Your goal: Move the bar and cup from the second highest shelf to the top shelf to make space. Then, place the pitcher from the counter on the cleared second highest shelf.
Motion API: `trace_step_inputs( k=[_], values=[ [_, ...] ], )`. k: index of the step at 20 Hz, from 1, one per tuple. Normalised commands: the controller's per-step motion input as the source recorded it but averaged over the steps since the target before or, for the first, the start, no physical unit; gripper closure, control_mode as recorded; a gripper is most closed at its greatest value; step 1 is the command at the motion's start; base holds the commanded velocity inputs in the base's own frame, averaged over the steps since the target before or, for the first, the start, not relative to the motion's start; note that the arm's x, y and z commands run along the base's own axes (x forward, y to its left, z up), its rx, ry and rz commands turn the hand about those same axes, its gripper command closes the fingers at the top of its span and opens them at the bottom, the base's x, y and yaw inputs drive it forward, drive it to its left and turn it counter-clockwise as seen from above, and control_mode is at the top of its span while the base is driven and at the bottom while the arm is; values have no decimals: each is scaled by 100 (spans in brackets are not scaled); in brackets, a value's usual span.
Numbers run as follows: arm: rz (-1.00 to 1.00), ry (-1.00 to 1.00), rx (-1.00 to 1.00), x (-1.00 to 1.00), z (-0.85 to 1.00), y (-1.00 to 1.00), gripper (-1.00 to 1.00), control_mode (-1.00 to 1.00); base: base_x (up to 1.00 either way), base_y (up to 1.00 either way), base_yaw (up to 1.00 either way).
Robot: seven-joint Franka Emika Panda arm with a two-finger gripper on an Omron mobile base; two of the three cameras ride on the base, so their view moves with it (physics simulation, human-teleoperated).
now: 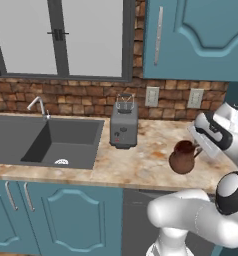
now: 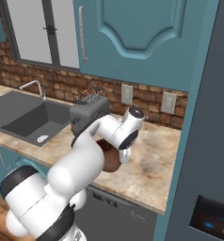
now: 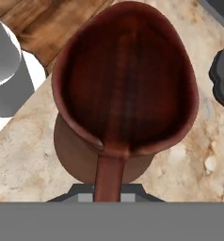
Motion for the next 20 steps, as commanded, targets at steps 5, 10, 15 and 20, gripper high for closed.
trace_step_inputs(
  k=[5, 10, 15, 20],
  values=[
    [-18, 0, 1, -28, 44, 27, 100, -100, 0, 0, 0],
    [-26, 0, 1, -55, 35, 36, 100, -100, 0, 0, 0],
    [-30, 0, 2, -69, 14, 60, 100, -100, 0, 0, 0],
    [-35, -8, 8, -55, 37, 65, 100, -100, 0, 0, 0]
  ],
)
